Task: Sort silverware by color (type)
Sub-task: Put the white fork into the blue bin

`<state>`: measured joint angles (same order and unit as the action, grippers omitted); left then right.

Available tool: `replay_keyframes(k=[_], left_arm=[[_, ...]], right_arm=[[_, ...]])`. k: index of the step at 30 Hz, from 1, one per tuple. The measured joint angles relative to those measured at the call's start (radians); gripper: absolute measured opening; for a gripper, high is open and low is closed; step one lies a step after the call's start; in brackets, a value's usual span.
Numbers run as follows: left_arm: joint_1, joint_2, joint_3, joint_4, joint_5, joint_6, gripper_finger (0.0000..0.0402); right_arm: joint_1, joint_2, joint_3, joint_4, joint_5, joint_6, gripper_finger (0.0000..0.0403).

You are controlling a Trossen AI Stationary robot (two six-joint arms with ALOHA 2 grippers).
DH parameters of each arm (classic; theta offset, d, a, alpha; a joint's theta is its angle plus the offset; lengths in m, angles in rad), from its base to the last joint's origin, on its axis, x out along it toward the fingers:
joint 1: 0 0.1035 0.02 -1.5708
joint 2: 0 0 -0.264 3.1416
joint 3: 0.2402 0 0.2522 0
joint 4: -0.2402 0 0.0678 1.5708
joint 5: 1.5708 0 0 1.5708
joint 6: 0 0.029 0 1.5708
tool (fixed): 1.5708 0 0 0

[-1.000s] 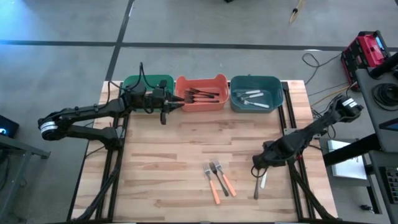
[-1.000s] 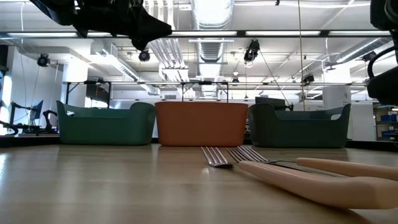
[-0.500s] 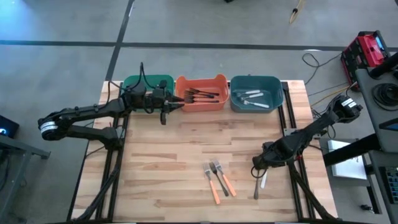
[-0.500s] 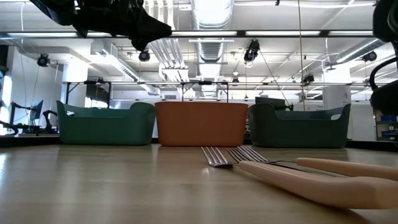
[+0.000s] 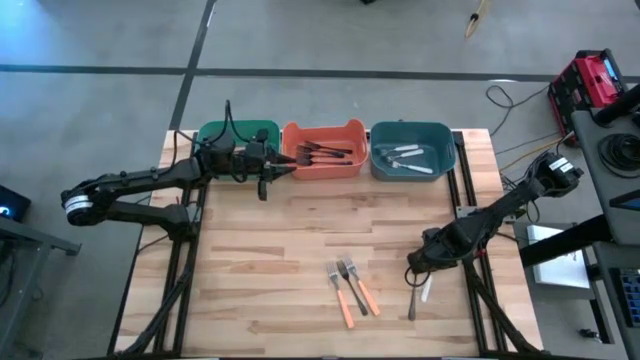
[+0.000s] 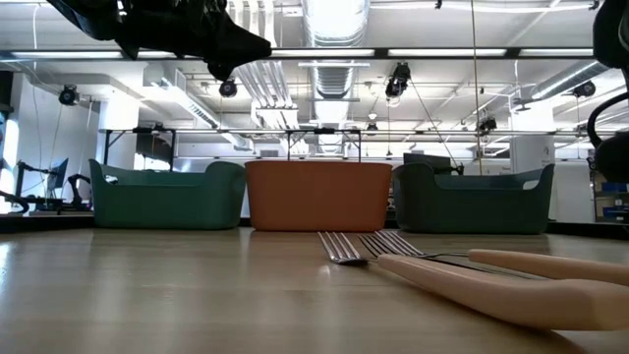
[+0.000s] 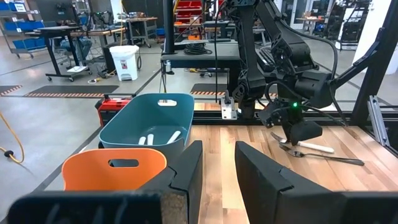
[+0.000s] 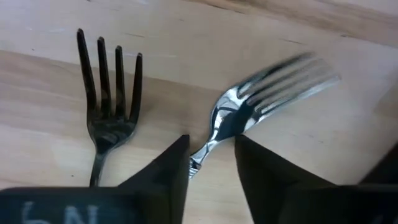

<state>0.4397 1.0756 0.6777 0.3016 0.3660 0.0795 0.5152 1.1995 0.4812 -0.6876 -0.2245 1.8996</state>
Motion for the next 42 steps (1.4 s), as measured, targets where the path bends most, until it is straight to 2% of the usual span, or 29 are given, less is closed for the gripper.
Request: replay_keyframes(k=[12,21,30,42], left_arm=[[0.000,0.000,0.000,-0.006,0.000,0.000,0.0078],[0.000,0.000,0.000,-0.005,0.000,0.000,0.0077],[0.000,0.000,0.000,-0.003,0.000,0.000,0.0077],[0.000,0.000,0.000,-0.003,0.000,-0.003,0.0078]], right_arm=[[0.000,0.000,0.000,-0.005,0.008,-0.034,0.0016],[0.000,-0.032,0.005,-0.035,0.015,-0.041,0.0011],[-0.002,-0.071,0.081,-0.303,0.048,-0.046,0.0009],[-0.021,-0.113,0.187,-0.424,0.116,-0.077,0.0009]])
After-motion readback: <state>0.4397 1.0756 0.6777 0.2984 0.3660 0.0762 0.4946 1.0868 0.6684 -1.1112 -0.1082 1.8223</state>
